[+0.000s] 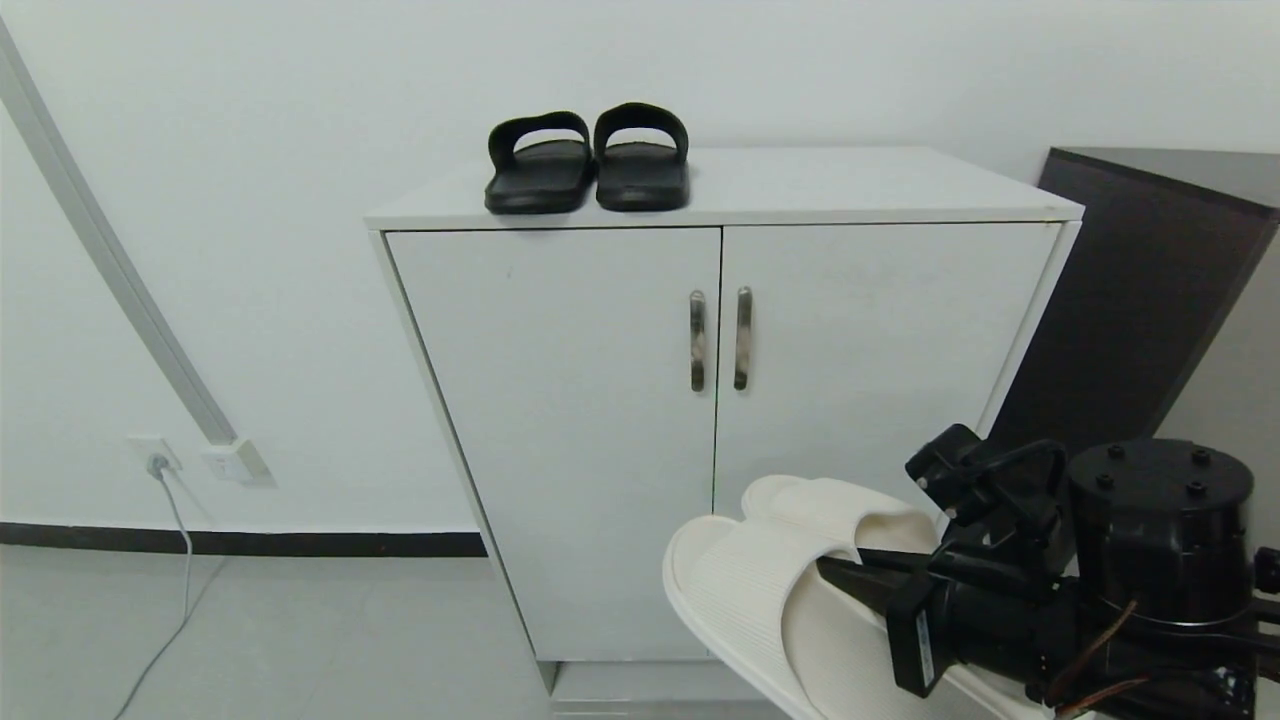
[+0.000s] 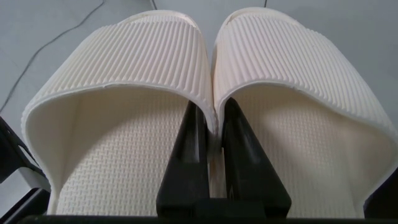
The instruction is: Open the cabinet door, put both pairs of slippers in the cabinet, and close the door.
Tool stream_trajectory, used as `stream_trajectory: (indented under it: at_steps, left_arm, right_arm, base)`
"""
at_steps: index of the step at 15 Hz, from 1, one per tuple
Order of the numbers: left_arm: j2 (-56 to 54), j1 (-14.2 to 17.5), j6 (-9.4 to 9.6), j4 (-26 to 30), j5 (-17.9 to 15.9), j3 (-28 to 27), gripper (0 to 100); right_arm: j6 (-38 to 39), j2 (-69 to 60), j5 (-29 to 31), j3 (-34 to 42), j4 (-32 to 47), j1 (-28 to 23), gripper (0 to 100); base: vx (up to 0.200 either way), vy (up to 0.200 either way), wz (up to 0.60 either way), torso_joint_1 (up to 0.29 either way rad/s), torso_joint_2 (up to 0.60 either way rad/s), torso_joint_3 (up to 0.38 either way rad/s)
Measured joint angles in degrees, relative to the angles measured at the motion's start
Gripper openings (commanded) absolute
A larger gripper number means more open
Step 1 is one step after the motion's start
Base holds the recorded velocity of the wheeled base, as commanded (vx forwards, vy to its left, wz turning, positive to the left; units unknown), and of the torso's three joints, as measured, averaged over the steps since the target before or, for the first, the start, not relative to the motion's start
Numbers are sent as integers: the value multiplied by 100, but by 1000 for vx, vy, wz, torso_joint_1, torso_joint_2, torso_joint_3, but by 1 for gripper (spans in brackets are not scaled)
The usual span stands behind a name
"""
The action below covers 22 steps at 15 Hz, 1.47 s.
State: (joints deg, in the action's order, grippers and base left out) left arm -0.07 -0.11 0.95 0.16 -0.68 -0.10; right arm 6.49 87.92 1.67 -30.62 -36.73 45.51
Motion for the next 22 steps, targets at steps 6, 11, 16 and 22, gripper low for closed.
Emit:
stream_trajectory:
  at_steps: [6, 11, 16, 22]
  left_arm:
    - [128, -44, 2, 13, -10, 0, 100]
    - [580, -73, -585, -11, -216, -855, 100]
    - [1986, -77, -631, -324, -1234, -1409, 100]
    - [4042, -363, -480, -1950, -1851, -1446, 100]
  right_arm:
    - [-48, 0, 18, 85, -185, 9, 0]
    - [-44, 0, 2, 102, -187, 7, 0]
    - [-46, -18, -30, 130, -290, 24, 0]
    - [-44, -29, -23, 183, -402, 61, 0]
  base:
    - [0, 0, 0, -21, 321, 299]
    - [0, 0, 0, 0, 14, 9]
    - [0, 0, 0, 0, 0, 0]
    - [0, 0, 0, 0, 0, 0]
